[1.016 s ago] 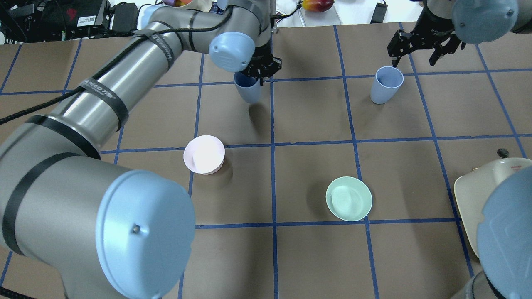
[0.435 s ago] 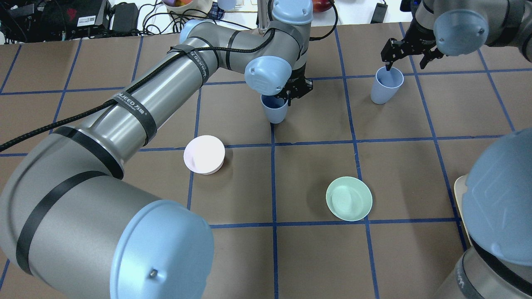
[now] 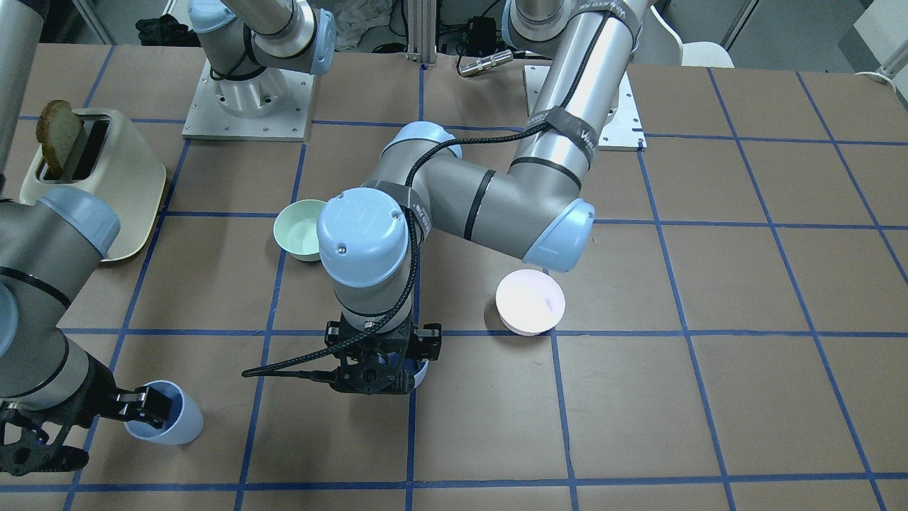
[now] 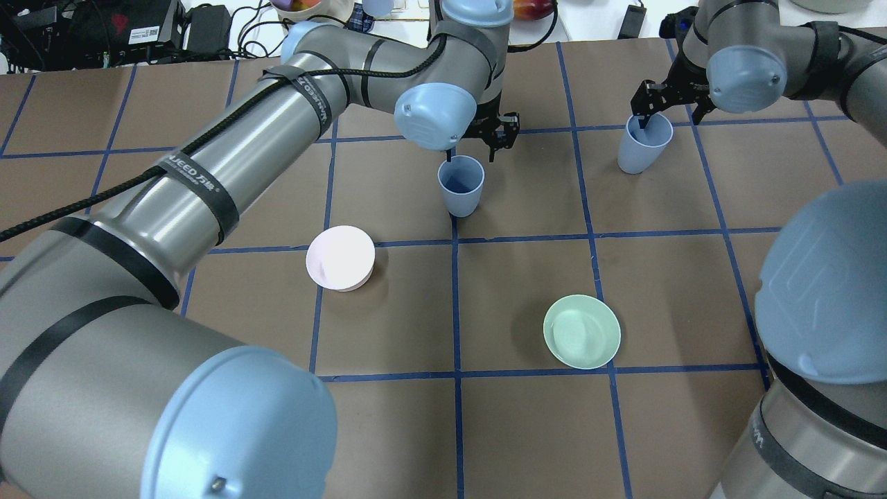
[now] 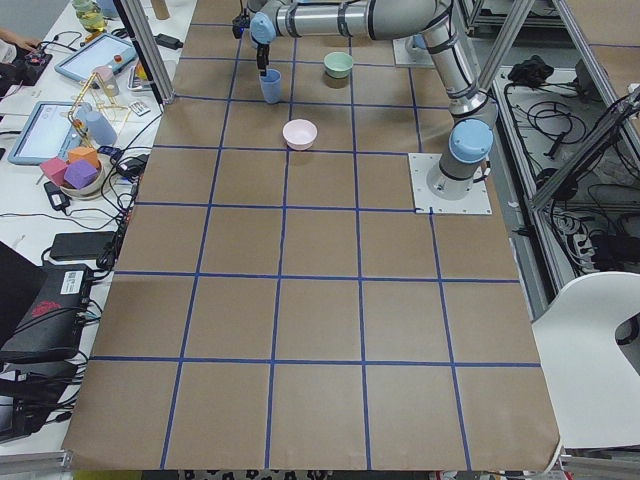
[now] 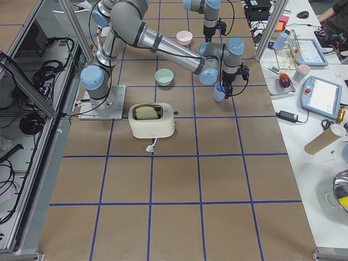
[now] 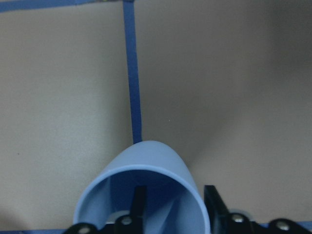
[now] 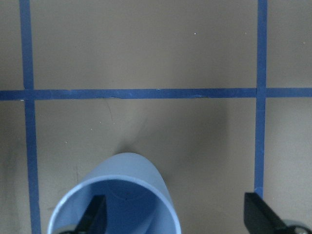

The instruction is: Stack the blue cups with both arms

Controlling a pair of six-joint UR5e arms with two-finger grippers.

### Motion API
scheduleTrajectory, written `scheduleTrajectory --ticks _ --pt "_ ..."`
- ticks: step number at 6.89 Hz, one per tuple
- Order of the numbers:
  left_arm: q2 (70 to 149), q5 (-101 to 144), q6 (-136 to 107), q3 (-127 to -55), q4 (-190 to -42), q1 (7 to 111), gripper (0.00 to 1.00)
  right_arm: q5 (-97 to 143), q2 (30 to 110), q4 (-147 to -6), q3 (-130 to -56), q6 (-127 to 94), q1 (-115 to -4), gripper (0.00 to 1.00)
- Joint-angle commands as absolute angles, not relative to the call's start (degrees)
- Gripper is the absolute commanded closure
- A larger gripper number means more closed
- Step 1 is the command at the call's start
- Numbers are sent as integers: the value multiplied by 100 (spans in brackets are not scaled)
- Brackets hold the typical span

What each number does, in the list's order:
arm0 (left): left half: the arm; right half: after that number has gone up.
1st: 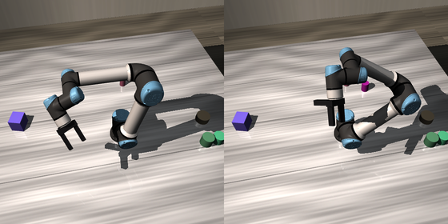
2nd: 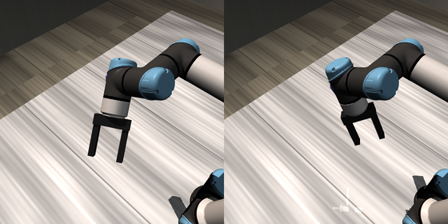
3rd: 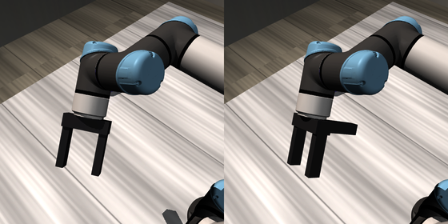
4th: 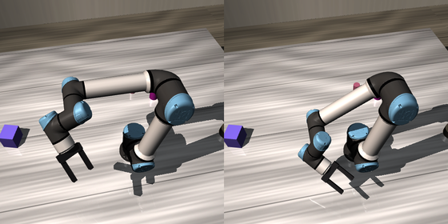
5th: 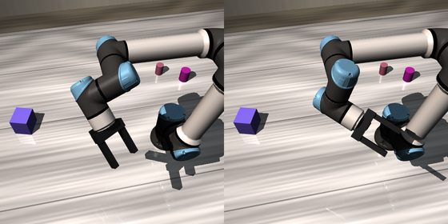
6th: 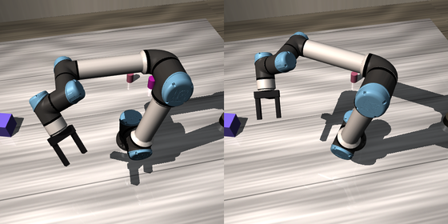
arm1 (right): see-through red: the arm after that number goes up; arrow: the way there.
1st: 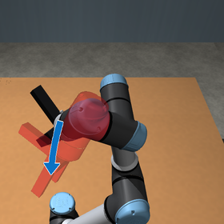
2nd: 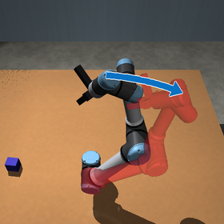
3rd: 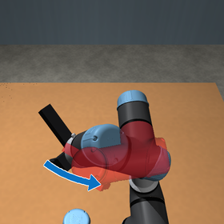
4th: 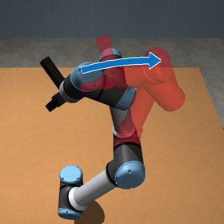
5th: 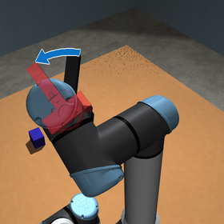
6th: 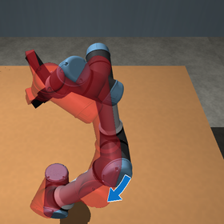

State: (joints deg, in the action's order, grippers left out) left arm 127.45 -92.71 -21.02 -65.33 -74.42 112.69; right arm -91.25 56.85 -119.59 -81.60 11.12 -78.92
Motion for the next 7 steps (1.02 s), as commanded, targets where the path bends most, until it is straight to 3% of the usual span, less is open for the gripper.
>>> scheduleTrajectory --ticks 1,2,3,4,6,7 --pt "11782 -9246 -2005 -6161 -8827 10831 0 -9106 5590 -11910 -8174 1081 -7832 30" --pt "11290 -9237 -1638 -6266 -9338 10428 0 -9114 5572 -11900 -8183 1107 -7822 66" --pt "10772 -9220 -1261 -6493 -9726 10111 0 -9114 5572 -11892 -8174 1090 -7814 90" --pt "10253 -9220 -1231 -6921 -9782 9890 0 -9114 5590 -11857 -8165 1046 -7822 100" --pt "9234 -9237 -1248 -8420 -9713 9738 0 -9105 5799 -11375 -8016 1002 -7840 100" --pt "8837 -9263 -1222 -9168 -8929 9738 0 -8975 6062 -10990 -7929 628 -7953 100"
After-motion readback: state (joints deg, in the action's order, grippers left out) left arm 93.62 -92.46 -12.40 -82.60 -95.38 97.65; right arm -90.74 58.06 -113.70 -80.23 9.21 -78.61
